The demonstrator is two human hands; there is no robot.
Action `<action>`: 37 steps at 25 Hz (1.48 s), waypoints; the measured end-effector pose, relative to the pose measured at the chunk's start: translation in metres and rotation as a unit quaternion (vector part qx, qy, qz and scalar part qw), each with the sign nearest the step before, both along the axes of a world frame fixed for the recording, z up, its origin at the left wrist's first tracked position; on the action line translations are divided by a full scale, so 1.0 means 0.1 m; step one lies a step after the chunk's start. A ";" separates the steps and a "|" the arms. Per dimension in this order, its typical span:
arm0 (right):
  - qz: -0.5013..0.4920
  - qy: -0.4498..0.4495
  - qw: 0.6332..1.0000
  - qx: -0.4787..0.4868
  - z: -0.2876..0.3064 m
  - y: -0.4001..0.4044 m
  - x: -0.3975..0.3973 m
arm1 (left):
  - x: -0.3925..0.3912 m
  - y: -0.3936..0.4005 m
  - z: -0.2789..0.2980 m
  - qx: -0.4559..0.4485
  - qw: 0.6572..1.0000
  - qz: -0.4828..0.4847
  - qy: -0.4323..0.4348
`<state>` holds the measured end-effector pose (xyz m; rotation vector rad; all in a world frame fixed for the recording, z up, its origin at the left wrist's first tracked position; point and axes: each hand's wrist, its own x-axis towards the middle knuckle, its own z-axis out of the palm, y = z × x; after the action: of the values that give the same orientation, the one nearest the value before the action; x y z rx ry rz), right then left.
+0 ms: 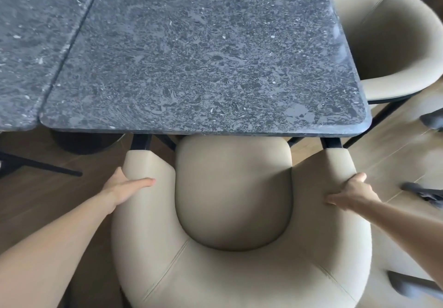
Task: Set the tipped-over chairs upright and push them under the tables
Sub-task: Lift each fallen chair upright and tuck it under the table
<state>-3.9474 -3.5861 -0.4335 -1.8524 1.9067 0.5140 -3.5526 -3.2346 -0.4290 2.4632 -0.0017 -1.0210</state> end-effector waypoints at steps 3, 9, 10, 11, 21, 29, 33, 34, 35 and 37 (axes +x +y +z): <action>-0.002 0.004 1.000 -0.001 -0.02 -0.05 0.06 | 0.08 -0.08 -0.05 0.000 1.000 -0.005 -0.003; -0.009 0.023 1.000 -0.006 -0.09 -0.09 0.10 | 0.20 -0.24 -0.14 0.004 1.000 -0.021 -0.010; -0.011 0.024 1.000 -0.004 -0.10 -0.10 0.10 | 0.21 -0.27 -0.16 0.008 1.000 -0.025 -0.013; -0.013 0.024 1.000 -0.002 -0.11 -0.11 0.09 | 0.22 -0.29 -0.18 0.013 0.999 -0.029 -0.017; -0.012 0.031 0.999 0.004 -0.13 -0.14 0.13 | 0.29 -0.35 -0.27 0.032 0.999 -0.026 -0.017; -0.026 0.088 0.995 -0.029 -0.08 0.06 0.27 | -0.13 -0.54 -0.05 0.191 0.968 -0.092 -0.130; 0.016 0.131 0.991 -0.037 0.03 0.29 0.40 | -0.44 -0.40 0.11 0.202 0.958 -0.178 -0.101; 0.020 0.129 0.991 -0.032 0.08 0.35 0.41 | -0.48 -0.34 0.19 0.193 0.960 -0.188 -0.076; 0.035 0.130 0.991 -0.024 0.13 0.39 0.42 | -0.51 -0.28 0.25 0.187 0.959 -0.206 -0.053; 0.083 0.108 0.991 -0.001 0.29 0.51 0.40 | -0.65 -0.11 0.37 0.197 0.939 -0.280 -0.040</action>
<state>-3.9077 -3.5354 -0.4043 -2.0389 1.8936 0.7966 -3.6181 -3.2454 -0.3920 2.9540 -0.6136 -1.2386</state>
